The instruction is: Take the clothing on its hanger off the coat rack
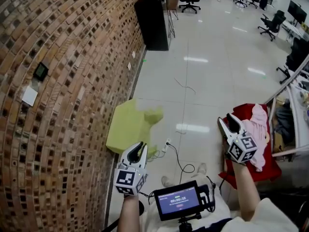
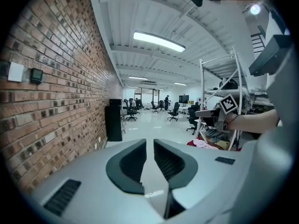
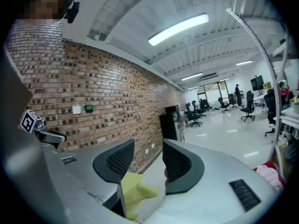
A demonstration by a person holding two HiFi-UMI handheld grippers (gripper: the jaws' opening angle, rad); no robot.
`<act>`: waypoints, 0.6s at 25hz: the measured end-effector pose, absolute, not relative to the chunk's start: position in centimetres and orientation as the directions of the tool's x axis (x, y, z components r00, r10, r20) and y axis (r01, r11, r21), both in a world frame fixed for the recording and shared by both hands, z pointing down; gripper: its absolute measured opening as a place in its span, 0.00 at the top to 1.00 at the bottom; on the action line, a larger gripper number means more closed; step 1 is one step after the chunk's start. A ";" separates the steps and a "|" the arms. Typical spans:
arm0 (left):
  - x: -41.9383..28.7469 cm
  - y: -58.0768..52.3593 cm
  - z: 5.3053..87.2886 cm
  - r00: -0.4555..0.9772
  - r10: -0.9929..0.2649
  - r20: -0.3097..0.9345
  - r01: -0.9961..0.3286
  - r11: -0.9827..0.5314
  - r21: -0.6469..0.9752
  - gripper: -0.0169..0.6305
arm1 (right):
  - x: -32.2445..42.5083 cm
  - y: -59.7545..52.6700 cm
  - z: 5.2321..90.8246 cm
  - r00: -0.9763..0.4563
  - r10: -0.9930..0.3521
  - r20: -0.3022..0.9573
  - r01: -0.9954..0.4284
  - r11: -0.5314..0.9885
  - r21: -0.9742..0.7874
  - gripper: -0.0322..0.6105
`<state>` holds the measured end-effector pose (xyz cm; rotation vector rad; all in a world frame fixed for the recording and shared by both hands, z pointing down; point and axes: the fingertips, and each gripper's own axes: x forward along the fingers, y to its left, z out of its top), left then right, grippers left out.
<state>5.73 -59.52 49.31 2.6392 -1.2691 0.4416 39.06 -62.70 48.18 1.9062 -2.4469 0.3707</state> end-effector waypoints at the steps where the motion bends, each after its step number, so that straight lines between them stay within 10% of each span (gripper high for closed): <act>1: 3.4 -59.1 49.3 0.579 -0.744 0.335 -0.796 -0.605 0.032 0.88 | 36.3 -62.7 47.6 -0.285 -0.945 0.159 -0.952 0.260 -0.160 0.67; 15: -19.4 -53.3 49.7 0.388 -0.875 0.289 -0.918 -0.394 0.041 0.88 | 7.7 -60.5 46.4 -0.598 -0.774 0.210 -0.799 0.598 -0.071 0.68</act>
